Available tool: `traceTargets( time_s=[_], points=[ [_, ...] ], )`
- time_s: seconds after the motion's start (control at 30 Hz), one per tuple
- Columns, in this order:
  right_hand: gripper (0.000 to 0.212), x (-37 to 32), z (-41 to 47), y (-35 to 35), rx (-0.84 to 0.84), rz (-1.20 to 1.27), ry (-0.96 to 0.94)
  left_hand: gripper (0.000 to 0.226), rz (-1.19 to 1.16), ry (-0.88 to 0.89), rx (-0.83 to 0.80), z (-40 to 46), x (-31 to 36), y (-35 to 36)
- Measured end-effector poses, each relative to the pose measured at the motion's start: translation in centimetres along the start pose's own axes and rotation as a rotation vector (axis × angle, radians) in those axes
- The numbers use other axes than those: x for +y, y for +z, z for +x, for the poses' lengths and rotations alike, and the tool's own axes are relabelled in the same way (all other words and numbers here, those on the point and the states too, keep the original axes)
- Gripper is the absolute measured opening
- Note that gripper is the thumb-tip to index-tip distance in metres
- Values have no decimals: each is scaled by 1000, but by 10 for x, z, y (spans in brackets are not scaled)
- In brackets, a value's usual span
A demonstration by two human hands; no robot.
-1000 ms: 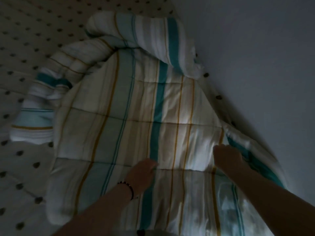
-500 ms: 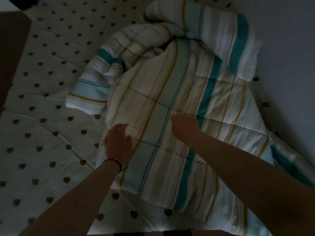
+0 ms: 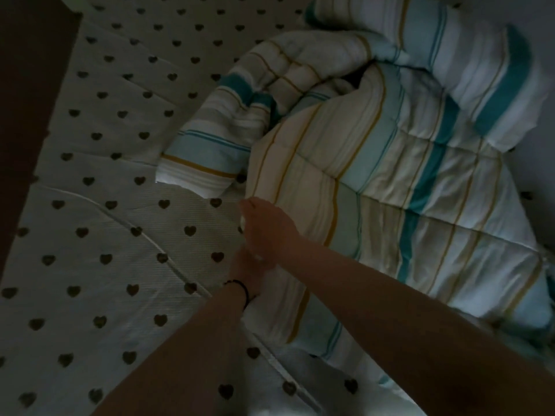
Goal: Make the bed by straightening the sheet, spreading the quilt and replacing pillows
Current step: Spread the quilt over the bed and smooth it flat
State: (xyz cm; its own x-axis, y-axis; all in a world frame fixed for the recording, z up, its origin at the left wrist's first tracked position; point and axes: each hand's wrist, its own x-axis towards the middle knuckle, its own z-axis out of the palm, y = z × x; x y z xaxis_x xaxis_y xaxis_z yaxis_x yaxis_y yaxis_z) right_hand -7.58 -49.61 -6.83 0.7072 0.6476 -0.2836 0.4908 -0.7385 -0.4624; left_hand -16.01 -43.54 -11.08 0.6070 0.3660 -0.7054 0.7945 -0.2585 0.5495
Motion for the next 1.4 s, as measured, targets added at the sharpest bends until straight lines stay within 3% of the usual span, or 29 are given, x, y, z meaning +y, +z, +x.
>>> traceTargets(
  time_s=[0.07, 0.13, 0.2, 0.3, 0.33, 0.43, 0.53, 0.6, 0.67, 0.8, 0.9, 1.03, 1.13, 1.2, 1.27, 1.3, 1.37, 1.4],
  points=[
    [41, -4, 13, 2, -19, -9, 70, 34, 82, 143, -49, -8, 13, 3],
    [39, 0, 19, 5, -74, -172, 174, 22, 231, 261, -138, -11, 14, 13],
    [50, 13, 18, 13, -89, -268, 410, 37, 326, 361, -242, -14, 11, 29],
    [36, 37, -13, 1, -159, -242, 686, 25, 500, 596, -485, -38, 27, 48],
    [34, 50, -25, -8, -199, -265, 708, 28, 491, 634, -562, -47, 32, 49],
    [29, 111, -56, -31, -50, -239, 649, 34, 359, 606, -745, -59, 40, 37],
    [33, 167, -93, -59, 14, -218, 734, 29, 463, 623, -427, -32, 35, 38],
    [32, 195, -112, -67, 87, -283, 786, 26, 384, 441, -189, -8, 33, 38],
    [25, 211, -122, -78, 154, -351, 864, 26, 310, 307, -83, 13, 32, 40],
    [27, 242, -134, -88, 160, -367, 954, 34, 144, 312, -75, 38, 39, 49],
    [25, 269, -149, -83, 180, -319, 989, 50, 451, 415, -181, 55, 52, 65],
    [23, 291, -171, -77, 177, -334, 983, 60, 369, 328, -194, 72, 52, 97],
    [21, 303, -184, -71, 116, -315, 994, 51, 534, 586, -144, 71, 59, 105],
    [18, 303, -183, -77, 84, -219, 1028, 42, 526, 660, -105, 61, 76, 103],
    [23, 287, -170, -90, 176, -96, 1024, 19, 479, 648, -43, 42, 96, 94],
    [24, 274, -159, -98, 263, -58, 1000, 20, 455, 656, 28, 28, 111, 85],
    [20, 240, -134, -113, 500, 7, 860, 42, 443, 714, 112, 7, 122, 74],
    [19, 219, -120, -120, 601, 39, 768, 44, 301, 697, 145, 0, 123, 66]
  ],
)
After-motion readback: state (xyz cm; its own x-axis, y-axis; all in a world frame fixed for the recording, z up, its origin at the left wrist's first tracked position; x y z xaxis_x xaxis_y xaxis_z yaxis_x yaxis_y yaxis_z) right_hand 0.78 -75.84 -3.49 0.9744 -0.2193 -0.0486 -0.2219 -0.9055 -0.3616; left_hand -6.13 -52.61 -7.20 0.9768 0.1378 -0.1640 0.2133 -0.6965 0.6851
